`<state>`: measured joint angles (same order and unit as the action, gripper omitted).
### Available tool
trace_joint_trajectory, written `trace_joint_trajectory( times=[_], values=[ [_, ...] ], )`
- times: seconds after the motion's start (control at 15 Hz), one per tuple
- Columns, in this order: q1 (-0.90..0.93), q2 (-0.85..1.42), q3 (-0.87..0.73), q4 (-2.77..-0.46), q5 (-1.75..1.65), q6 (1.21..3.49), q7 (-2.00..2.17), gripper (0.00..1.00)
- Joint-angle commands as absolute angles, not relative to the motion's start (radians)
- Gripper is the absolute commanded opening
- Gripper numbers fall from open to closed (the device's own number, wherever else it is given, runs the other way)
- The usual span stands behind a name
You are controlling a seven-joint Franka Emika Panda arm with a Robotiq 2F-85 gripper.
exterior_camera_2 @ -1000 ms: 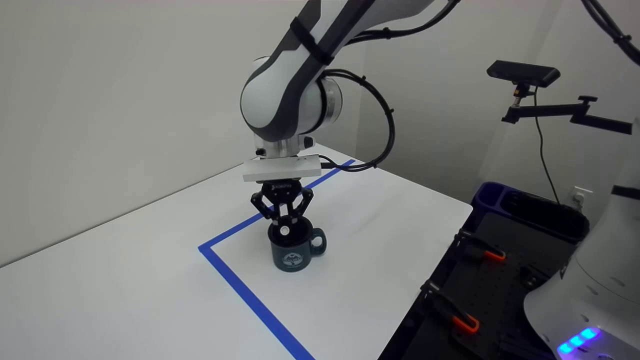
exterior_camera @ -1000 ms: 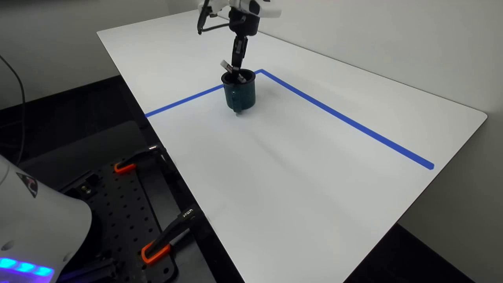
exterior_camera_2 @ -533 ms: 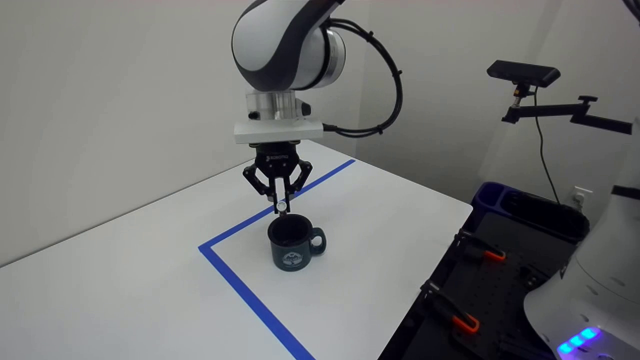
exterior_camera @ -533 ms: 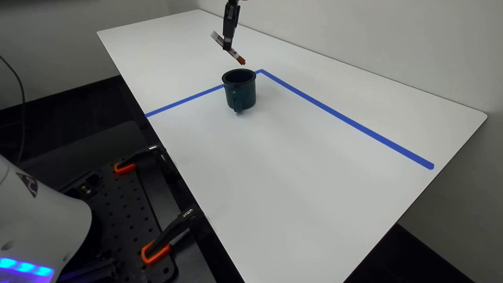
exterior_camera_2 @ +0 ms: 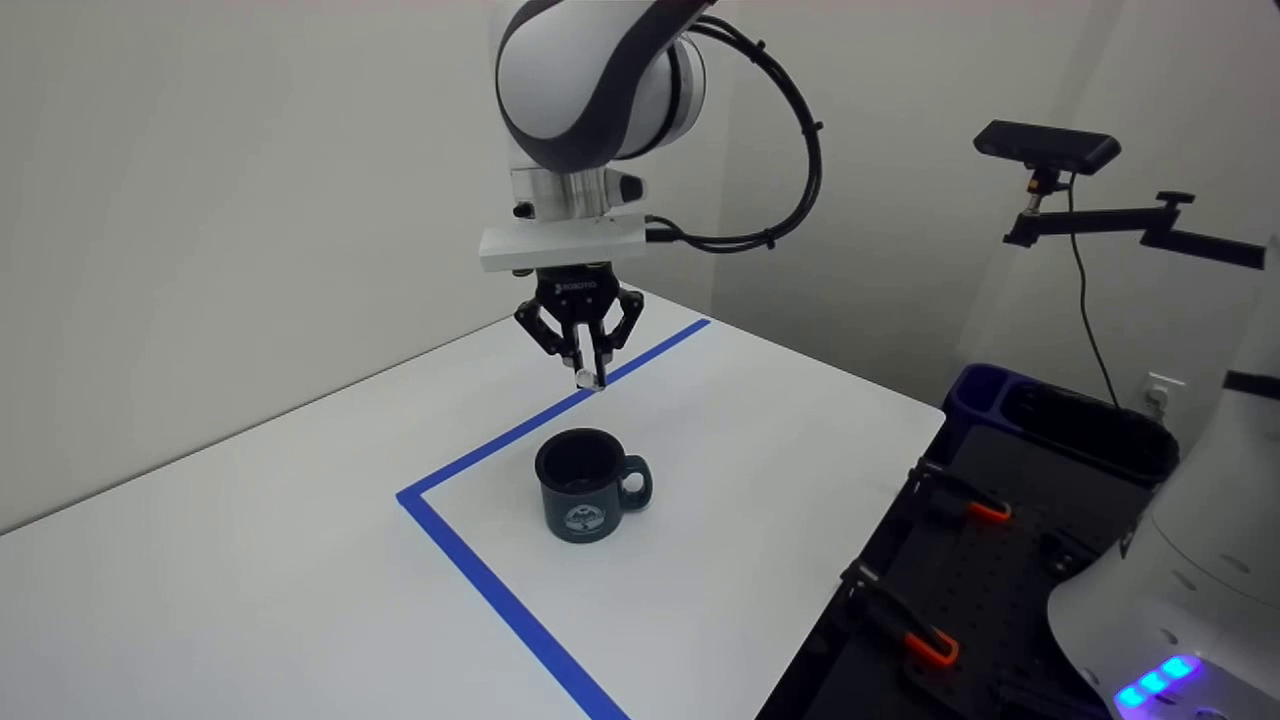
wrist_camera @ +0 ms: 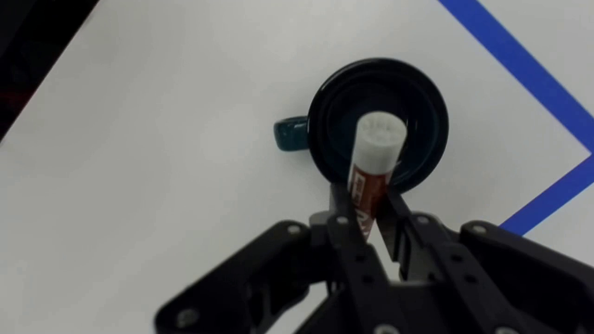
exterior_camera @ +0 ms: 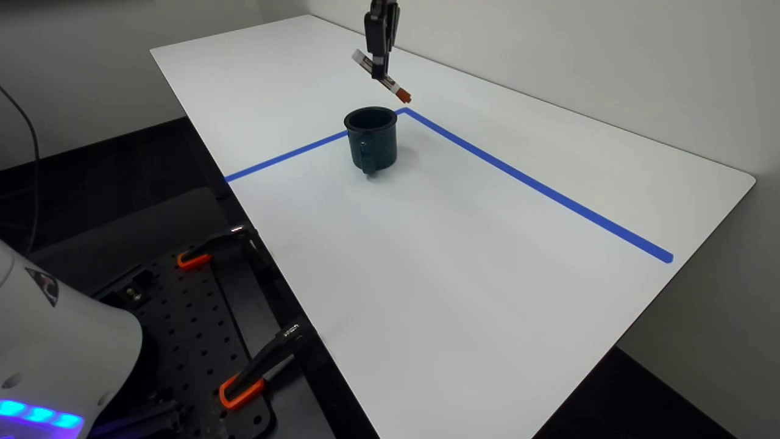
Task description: Take the marker out of the cup
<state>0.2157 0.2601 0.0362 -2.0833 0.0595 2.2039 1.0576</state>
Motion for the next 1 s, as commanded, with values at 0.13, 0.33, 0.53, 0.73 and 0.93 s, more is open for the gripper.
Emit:
trace_joint_trajectory(
  times=[0.13,0.33,0.53,0.73,0.93],
  values=[
    [0.207,0.343,-0.035,-2.085,-0.058,2.332,1.29,0.05],
    [0.214,0.405,-0.079,-2.08,-0.117,2.373,1.403,0.05],
    [0.218,0.465,-0.102,-2.072,-0.129,2.386,1.492,0.05],
    [0.209,0.525,-0.083,-2.057,-0.078,2.388,1.538,0.05],
    [0.224,0.567,-0.083,-2.053,-0.067,2.442,1.602,0.05]
  ],
)
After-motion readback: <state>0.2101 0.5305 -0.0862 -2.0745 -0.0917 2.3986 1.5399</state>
